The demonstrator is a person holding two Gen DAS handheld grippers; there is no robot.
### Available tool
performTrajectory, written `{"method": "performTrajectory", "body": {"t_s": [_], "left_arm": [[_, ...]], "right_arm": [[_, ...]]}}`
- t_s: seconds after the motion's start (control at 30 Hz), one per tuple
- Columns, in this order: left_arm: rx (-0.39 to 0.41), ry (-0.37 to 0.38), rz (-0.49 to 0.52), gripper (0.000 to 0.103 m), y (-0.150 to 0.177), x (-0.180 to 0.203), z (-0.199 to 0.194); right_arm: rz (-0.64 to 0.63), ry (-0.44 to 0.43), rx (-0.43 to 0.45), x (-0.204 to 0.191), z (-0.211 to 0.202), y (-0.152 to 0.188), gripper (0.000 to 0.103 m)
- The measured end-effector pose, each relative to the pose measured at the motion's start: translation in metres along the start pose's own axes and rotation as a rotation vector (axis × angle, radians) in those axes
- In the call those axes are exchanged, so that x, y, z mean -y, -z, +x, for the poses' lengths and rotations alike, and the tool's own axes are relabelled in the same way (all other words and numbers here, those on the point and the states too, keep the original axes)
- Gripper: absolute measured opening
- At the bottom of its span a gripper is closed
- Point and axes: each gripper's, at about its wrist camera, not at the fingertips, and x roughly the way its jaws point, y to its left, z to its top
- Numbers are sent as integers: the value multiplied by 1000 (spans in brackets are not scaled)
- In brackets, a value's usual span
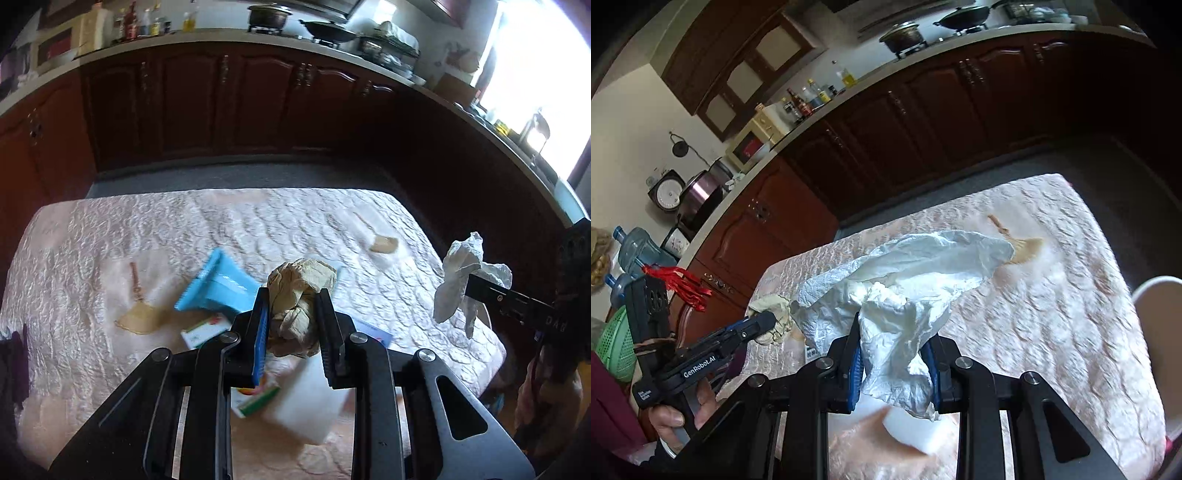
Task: Collect trash
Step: 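Carry the beige paper and white plastic over the white bucket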
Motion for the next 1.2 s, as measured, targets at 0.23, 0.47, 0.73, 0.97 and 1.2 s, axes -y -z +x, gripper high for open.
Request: {"method": "performTrajectory", "body": {"t_s": [0.23, 0.47, 0.73, 0.97, 1.2], "left_arm": [[-12, 36, 78, 22, 1, 48, 5], [-23, 82, 162, 22, -2, 104, 14], [-53, 137, 252, 22, 1, 168, 32], [-87, 172, 325, 22, 7, 216, 50], [-152, 227, 346, 22, 12, 256, 78]], "right_arm": [[54, 39, 50, 26, -35, 14, 26], [121, 91, 96, 62, -74, 28, 26], [203, 163, 139, 107, -115, 44, 26], [280, 208, 172, 144, -144, 61, 26], [342, 252, 197, 172, -164, 73, 26]]}}
